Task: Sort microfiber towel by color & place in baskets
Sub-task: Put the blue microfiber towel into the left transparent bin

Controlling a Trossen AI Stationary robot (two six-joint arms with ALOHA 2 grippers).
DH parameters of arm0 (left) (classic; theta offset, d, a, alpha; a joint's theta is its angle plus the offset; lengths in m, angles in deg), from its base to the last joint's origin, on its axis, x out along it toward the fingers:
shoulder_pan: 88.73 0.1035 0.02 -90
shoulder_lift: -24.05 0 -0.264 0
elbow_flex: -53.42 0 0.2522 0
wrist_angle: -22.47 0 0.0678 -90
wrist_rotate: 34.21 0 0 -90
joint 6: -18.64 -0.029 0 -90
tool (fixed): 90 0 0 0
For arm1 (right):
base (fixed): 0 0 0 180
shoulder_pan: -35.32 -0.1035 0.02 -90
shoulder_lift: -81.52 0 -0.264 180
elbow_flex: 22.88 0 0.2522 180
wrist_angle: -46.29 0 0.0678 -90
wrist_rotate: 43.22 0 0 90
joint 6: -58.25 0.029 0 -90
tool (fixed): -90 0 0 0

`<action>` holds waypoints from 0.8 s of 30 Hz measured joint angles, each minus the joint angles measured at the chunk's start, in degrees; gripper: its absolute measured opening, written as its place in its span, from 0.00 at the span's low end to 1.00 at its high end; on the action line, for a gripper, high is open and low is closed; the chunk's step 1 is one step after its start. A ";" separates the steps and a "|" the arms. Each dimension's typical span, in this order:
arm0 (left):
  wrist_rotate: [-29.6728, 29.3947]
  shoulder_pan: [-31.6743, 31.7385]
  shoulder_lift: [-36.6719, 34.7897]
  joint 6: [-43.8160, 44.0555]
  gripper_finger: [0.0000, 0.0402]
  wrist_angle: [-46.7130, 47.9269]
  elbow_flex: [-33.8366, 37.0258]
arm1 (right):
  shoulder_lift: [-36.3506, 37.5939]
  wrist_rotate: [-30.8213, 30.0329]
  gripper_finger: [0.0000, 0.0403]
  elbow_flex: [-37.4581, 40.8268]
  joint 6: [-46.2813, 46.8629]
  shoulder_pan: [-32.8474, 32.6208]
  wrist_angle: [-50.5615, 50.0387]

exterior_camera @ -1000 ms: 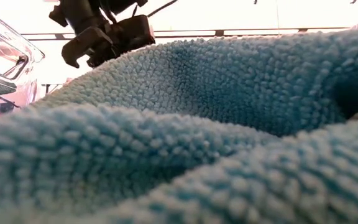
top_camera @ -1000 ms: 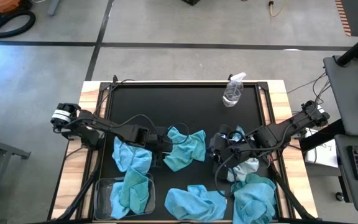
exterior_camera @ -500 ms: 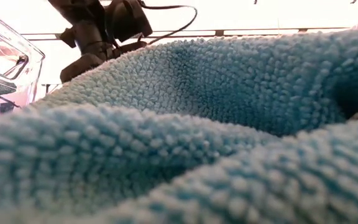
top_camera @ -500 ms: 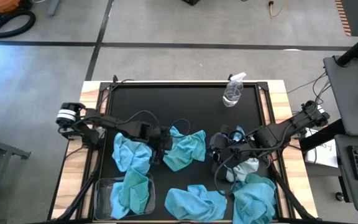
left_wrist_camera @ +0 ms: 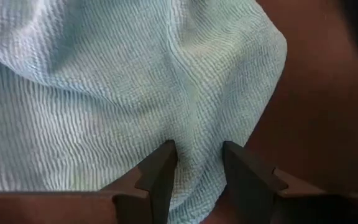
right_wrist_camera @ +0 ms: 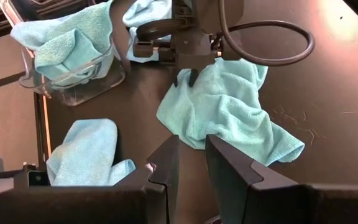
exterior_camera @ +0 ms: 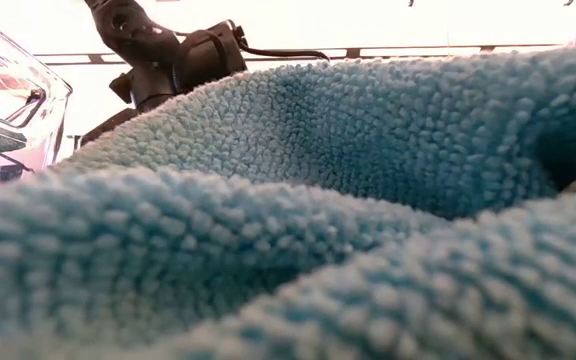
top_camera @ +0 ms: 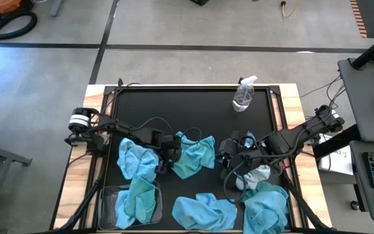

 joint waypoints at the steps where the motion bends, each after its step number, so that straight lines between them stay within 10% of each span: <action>1: 0.14 0.16 0.39 -0.14 0.31 -0.67 -0.06 | 0.00 0.02 0.18 0.00 0.23 0.00 0.00; 24: -0.61 2.74 0.67 14.97 0.01 -1.05 -1.68 | 0.00 -0.32 0.18 0.06 -0.10 0.00 0.01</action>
